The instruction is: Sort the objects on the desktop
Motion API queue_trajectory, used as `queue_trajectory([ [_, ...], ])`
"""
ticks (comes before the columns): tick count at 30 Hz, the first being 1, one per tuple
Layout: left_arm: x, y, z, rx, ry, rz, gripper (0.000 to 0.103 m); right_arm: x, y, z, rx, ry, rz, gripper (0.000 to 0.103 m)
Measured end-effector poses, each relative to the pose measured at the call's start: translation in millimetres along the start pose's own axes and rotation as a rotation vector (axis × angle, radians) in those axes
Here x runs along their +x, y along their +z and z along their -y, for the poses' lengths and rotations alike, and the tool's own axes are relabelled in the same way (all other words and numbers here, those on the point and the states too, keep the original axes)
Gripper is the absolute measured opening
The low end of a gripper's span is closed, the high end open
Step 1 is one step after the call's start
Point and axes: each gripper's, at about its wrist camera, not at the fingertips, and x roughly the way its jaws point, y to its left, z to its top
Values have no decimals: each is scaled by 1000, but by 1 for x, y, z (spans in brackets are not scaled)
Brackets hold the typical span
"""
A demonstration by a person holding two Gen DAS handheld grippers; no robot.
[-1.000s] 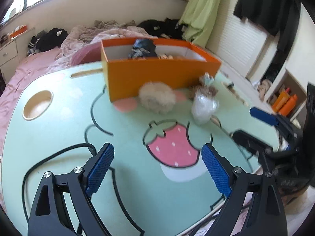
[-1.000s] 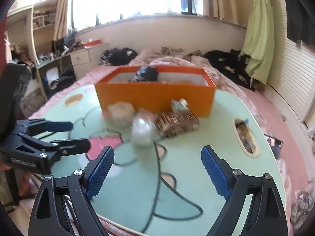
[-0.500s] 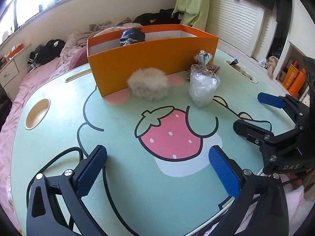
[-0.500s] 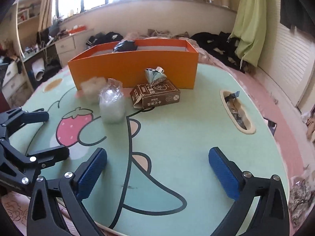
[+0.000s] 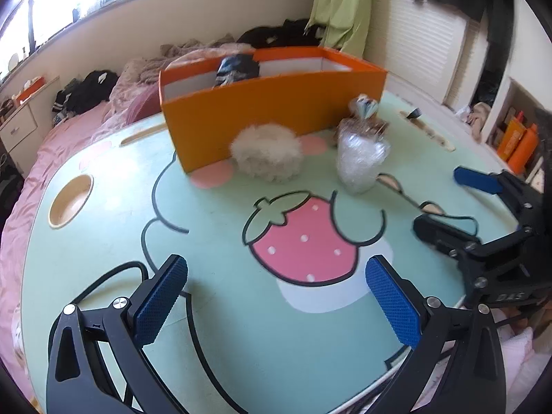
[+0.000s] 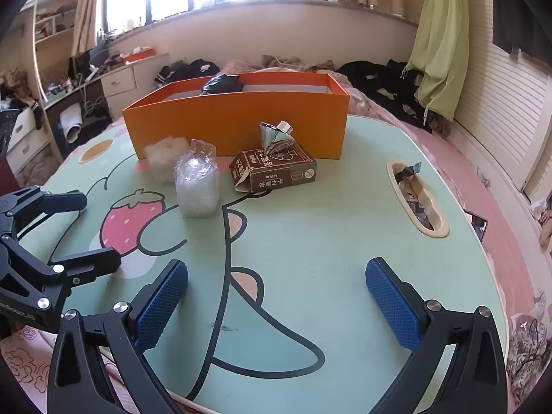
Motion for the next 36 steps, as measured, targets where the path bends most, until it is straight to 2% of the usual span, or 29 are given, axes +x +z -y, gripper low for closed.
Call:
queue_trajectory([
  [4, -9, 9, 5, 22, -54, 52, 103, -1, 1, 1, 5, 9, 5, 103],
  [6, -11, 17, 9, 32, -112, 67, 101, -1, 1, 1, 5, 12, 7, 103],
  [7, -11, 23, 12, 42, -135, 75, 98, -1, 1, 2, 5, 12, 7, 103],
  [9, -7, 33, 18, 64, -136, 75, 80, -1, 1, 2, 6, 14, 8, 103],
  [10, -3, 39, 23, 74, -136, 73, 77, -2, 1, 2, 6, 15, 9, 103],
  [16, 8, 67, 50, 152, -176, 97, 75, -1, 0, 1, 0, 17, 13, 103],
  [18, 18, 74, 55, 152, -190, 73, 75, -2, 0, 1, -1, 17, 13, 103],
  [20, 32, 78, 62, 163, -173, 34, 75, -2, 0, 2, -1, 18, 14, 103],
  [22, 37, 77, 63, 163, -167, 18, 71, -2, 0, 2, 3, 19, 15, 103],
  [24, 39, 77, 65, 170, -182, 8, 51, -2, 0, 2, 7, 25, 18, 103],
  [25, 40, 75, 67, 176, -183, 2, 45, -2, 0, 2, 8, 26, 19, 103],
  [26, 40, 74, 68, 178, -181, -3, 31, -2, 0, 2, 8, 27, 19, 103],
  [27, 42, 72, 67, 178, -175, -11, 29, -2, 0, 2, 7, 26, 19, 103],
  [31, 37, 68, 62, 154, -200, -3, 27, -2, 0, 1, 7, 26, 20, 103],
  [36, 10, 57, 45, 106, -218, 48, 26, -3, 0, 2, 12, 26, 23, 103],
])
